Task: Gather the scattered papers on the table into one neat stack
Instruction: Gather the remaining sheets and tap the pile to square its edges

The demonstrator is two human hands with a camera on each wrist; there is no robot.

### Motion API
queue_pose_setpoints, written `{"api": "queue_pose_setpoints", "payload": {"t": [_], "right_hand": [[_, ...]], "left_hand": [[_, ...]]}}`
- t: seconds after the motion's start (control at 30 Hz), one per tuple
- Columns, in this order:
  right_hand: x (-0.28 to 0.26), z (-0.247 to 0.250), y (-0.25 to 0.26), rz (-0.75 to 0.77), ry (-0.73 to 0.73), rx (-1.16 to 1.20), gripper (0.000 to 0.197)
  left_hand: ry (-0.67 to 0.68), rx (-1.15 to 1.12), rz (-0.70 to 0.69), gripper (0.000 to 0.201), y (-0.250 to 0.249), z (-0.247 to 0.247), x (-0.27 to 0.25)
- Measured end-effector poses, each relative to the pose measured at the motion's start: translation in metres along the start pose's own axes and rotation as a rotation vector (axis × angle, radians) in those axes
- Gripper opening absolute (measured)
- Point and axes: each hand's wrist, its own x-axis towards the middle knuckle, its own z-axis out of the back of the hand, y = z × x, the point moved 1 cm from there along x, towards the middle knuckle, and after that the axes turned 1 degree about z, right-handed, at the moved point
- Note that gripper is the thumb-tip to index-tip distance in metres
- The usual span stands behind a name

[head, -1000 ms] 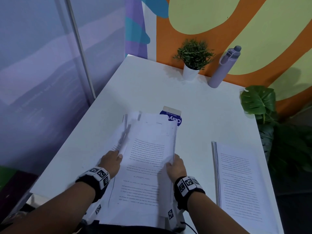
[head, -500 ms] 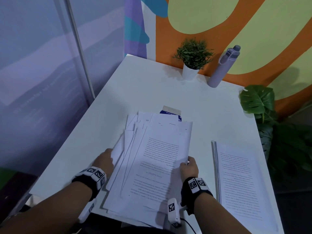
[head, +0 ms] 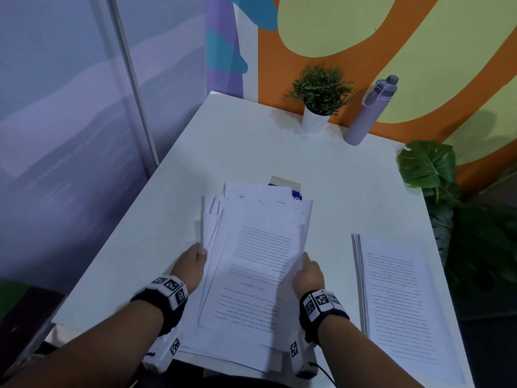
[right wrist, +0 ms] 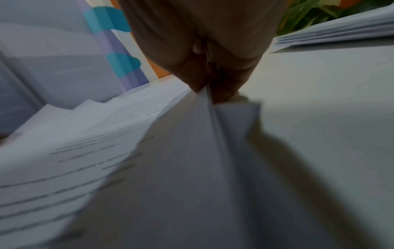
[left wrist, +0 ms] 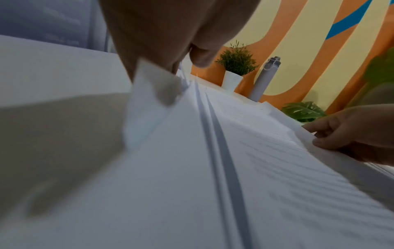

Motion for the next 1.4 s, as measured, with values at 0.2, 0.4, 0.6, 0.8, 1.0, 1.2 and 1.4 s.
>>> {"api": "queue_pose_setpoints", "payload": {"t": [0.2,0.4,0.6,0.8,1.0,1.2,1.4], "right_hand": [[0.0,-0.018,0.002,0.118,0.1,-0.297,0.062],[0.007,0.013,0.0,0.084,0.069,0.261,0.05],[-0.018,0.071,0.056,0.354,-0.071,0.941,0.029],[-0.045,0.096,0.083,0.532,-0.293,1.058,0.039],[-0.052,0.087,0.063,0.49,-0.22,1.085,0.058],[-0.063,0.111,0.072,0.526,-0.208,1.223,0.057],[-0.074,0.13,0.083,0.792,-0.345,1.053,0.09]], "left_hand": [[0.07,0.06,0.037,0.047,-0.003,-0.001,-0.002],[0.001,-0.145,-0.141,0.038,-0.036,0.023,-0.021],[-0.116,-0.333,-0.253,0.031,-0.092,0.046,-0.037],[-0.195,-0.421,-0.255,0.034,-0.117,0.051,-0.041],[-0.156,-0.366,-0.334,0.018,-0.112,0.043,-0.047],[-0.233,-0.502,-0.477,0.029,-0.125,0.042,-0.043],[-0.36,-0.716,-0.604,0.017,-0.152,0.046,-0.06]]}}
